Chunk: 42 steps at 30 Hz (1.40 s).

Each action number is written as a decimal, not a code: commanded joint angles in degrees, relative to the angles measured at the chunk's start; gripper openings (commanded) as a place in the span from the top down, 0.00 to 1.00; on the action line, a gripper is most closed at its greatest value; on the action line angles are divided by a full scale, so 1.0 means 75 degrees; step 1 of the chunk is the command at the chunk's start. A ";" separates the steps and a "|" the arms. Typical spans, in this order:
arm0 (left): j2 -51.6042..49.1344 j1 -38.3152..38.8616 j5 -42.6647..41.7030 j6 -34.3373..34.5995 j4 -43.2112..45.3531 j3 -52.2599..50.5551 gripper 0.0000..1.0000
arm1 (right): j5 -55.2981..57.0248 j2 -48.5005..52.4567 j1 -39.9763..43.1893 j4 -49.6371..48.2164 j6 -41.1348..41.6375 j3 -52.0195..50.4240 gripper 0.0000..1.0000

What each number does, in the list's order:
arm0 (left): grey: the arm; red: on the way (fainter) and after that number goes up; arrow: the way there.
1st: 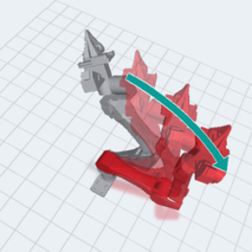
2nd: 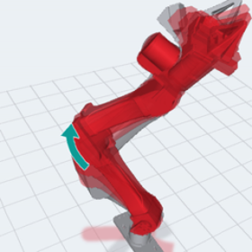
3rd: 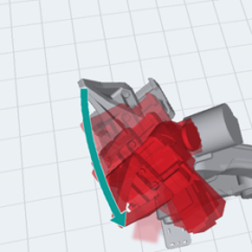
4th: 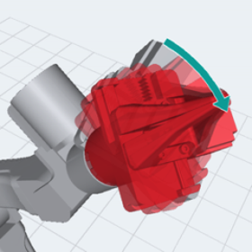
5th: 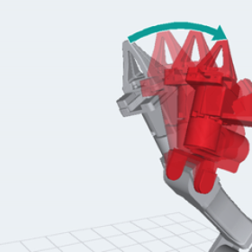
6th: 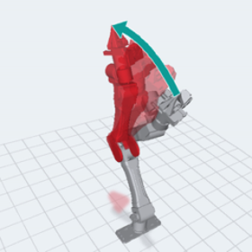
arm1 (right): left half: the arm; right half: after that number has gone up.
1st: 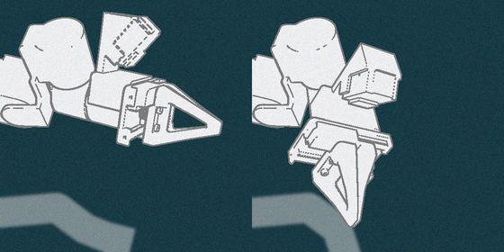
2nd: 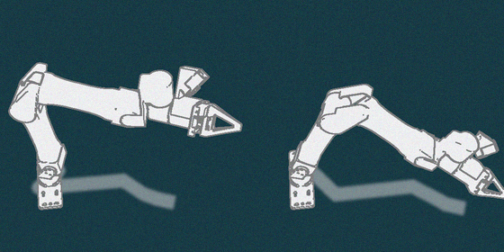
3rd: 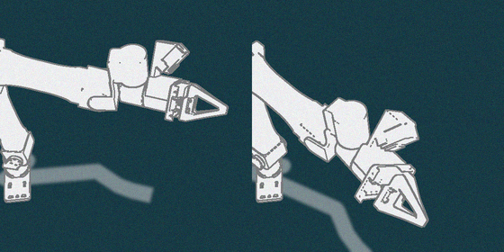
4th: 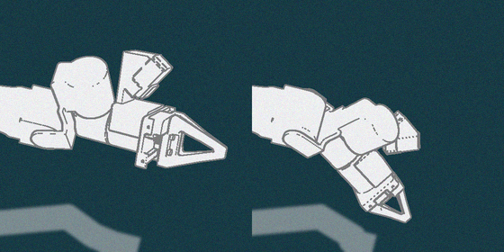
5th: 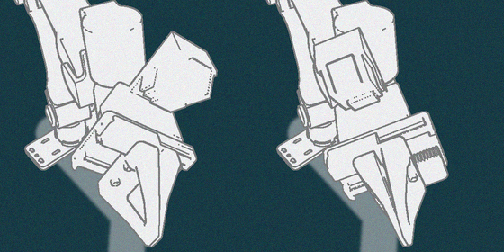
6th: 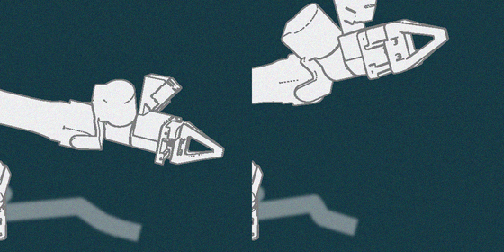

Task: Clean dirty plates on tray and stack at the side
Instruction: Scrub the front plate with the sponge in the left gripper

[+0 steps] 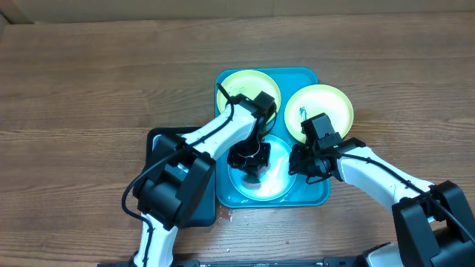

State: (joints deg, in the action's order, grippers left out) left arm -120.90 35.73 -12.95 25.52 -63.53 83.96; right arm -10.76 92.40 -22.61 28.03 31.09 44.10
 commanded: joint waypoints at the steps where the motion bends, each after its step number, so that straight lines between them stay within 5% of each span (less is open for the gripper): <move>1: -0.0277 -0.0099 0.3410 0.0318 0.0055 -0.0289 0.96 | 0.0629 0.0198 0.0096 0.0029 0.0055 -0.0070 0.92; 12: -0.0274 -0.0749 0.3095 0.0318 0.0484 0.0099 0.96 | 0.1148 0.0198 0.0099 0.0294 0.0915 -0.0070 0.96; 24: -0.0277 -0.0184 -0.1443 -0.0111 0.1961 0.0017 0.96 | 0.1148 0.0198 0.0099 0.0169 0.0915 -0.0070 0.96; 35: -0.0277 0.0379 -0.1297 -0.0026 0.1384 0.0020 0.96 | 0.1148 0.0198 0.0099 0.0204 0.0886 -0.0070 0.96; 42: -0.0277 0.0119 0.1122 -0.0017 -0.0032 0.0020 0.96 | 0.1145 0.0198 0.0099 0.0189 0.0886 -0.0070 0.96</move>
State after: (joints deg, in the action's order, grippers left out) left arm -121.10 37.71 -15.88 25.89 -61.89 84.77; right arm -8.43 92.51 -22.81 28.51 36.86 44.64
